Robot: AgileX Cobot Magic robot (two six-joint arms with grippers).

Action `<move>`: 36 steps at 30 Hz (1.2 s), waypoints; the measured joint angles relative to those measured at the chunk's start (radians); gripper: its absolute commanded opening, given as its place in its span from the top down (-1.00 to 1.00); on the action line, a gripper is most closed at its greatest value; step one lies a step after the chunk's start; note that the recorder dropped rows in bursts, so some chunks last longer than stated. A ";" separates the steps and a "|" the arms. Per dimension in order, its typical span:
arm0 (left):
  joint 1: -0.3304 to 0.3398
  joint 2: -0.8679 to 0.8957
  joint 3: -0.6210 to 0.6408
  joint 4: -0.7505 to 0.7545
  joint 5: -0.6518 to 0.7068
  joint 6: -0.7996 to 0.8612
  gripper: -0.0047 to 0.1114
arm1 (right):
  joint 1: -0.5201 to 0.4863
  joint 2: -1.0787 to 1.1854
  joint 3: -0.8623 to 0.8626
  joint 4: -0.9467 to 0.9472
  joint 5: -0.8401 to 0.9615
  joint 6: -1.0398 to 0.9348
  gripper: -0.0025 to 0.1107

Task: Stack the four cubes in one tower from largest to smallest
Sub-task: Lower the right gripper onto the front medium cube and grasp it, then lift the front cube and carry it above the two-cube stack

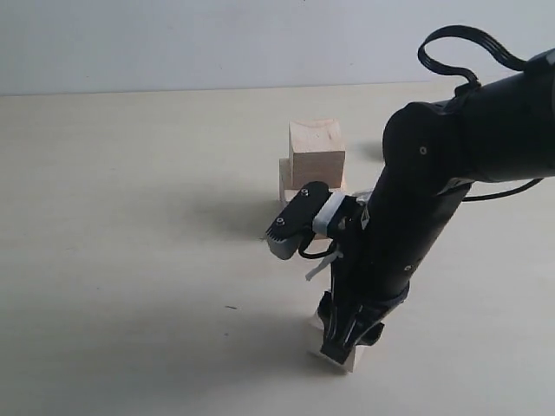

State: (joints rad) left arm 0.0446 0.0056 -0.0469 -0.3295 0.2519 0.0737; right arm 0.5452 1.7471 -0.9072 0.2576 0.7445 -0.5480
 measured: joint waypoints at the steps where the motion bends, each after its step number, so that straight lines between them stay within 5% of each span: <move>1: 0.000 0.000 0.000 0.000 0.000 0.000 0.92 | 0.000 -0.002 -0.010 0.000 0.026 0.020 0.27; 13: 0.000 0.000 0.000 0.000 0.000 0.000 0.92 | 0.000 -0.133 -0.404 -0.002 0.445 0.322 0.26; 22: 0.000 0.000 0.000 0.000 0.000 0.000 0.92 | 0.000 -0.098 -0.779 -0.135 0.469 0.623 0.26; 27: 0.000 0.000 0.000 0.000 0.000 0.000 0.92 | 0.000 0.049 -0.886 -0.319 0.475 0.752 0.26; 36: 0.000 0.000 0.000 0.000 0.000 0.000 0.92 | -0.036 0.191 -0.992 -0.330 0.480 0.950 0.26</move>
State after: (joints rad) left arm 0.0446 0.0056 -0.0469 -0.3295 0.2519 0.0737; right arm 0.5093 1.9385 -1.8997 -0.0721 1.2242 0.4021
